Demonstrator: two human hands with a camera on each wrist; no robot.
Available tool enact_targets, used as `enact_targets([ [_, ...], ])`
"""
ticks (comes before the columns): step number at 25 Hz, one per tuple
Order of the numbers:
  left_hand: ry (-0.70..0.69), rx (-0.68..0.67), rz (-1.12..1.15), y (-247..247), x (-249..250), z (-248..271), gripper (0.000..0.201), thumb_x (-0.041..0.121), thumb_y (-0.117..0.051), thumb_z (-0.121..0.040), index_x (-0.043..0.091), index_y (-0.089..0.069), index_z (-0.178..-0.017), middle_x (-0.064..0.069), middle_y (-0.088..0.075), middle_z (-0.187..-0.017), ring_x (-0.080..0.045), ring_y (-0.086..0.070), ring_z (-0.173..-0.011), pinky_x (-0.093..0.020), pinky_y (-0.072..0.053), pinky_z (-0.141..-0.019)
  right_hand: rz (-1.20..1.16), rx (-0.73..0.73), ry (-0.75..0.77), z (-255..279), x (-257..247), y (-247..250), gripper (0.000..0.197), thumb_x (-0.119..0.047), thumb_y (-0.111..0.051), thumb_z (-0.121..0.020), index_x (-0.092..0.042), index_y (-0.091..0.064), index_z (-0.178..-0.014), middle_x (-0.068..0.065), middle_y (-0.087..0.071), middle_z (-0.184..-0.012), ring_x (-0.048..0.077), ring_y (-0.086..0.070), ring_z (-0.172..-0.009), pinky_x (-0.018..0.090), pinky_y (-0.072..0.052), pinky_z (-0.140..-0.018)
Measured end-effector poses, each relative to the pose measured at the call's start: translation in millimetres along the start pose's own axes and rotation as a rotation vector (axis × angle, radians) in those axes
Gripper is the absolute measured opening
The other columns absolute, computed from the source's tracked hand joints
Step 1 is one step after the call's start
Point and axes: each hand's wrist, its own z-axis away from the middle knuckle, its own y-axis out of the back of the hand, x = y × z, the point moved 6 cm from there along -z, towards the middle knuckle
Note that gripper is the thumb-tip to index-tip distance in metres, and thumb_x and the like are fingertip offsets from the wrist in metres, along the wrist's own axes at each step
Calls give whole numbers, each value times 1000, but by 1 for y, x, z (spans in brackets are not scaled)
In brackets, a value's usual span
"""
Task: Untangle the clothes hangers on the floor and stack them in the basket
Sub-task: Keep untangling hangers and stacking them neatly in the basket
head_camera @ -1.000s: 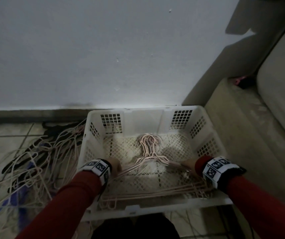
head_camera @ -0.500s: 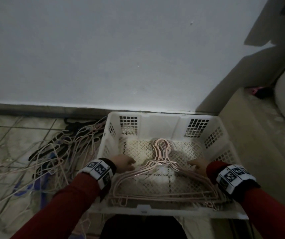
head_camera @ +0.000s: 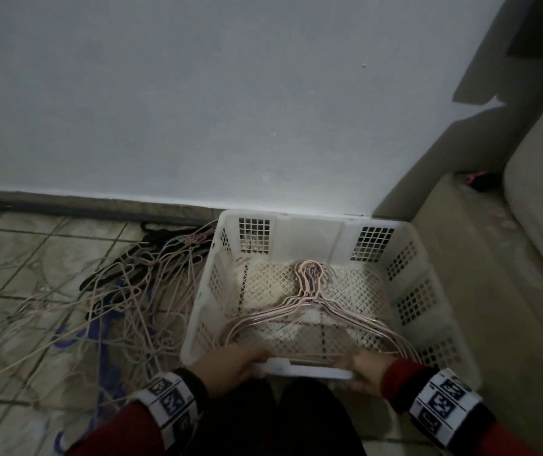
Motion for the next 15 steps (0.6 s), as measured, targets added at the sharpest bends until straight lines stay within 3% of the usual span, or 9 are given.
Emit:
enact_targets([
  [3,30,88,-47,7,-6,-9,40,40,-39,-93,29,-45,-131,-2,-56,-133,-20,-53,-121,-31,-43,-101,16,118,29,-9,7,10,52,-63,-40,-79,-30,-53,-117,9,-64,-116,26,-59,-106,35,-47,-93],
  [7,134,302,-149,38,-3,-33,39,27,-38,-96,32,-44,-134,3,-48,-141,-17,-43,-130,-31,-29,-107,51,217,-89,-21,20,54,50,-52,-43,-83,-26,-50,-125,13,-62,-121,28,-57,-111,31,-41,-93],
  [9,192,309,-191,45,-8,-42,41,22,-38,-96,30,-42,-136,1,-45,-143,-19,-38,-132,-32,-23,-108,54,176,-95,-29,22,64,73,-69,-42,-68,-27,-48,-127,10,-59,-125,25,-54,-115,28,-39,-95],
  [11,210,262,-170,45,-12,-44,40,23,-40,-96,26,-42,-136,-4,-46,-142,-22,-38,-132,-32,-21,-108,-10,140,-85,-37,29,64,111,-94,-37,-37,-30,-48,-127,2,-58,-126,19,-53,-117,25,-38,-95],
  [12,206,249,-145,45,-12,-42,40,24,-40,-96,24,-42,-136,-7,-47,-140,-23,-38,-131,-33,-21,-109,-17,121,-95,-39,30,62,120,-96,-34,-28,-30,-48,-127,0,-57,-126,17,-52,-117,24,-37,-95],
  [13,189,252,-106,44,-12,-40,39,25,-41,-96,23,-43,-135,-8,-48,-139,-25,-39,-130,-34,-22,-109,-15,105,-92,-37,26,61,114,-93,-38,-34,-28,-46,-128,0,-56,-129,17,-51,-119,23,-36,-95],
  [15,120,335,30,47,-10,-28,39,24,-45,-95,19,-45,-134,-10,-49,-136,-26,-41,-127,-35,-28,-109,31,134,-116,-30,15,63,73,-66,-52,-72,-27,-40,-133,1,-50,-136,18,-47,-124,23,-34,-97],
])
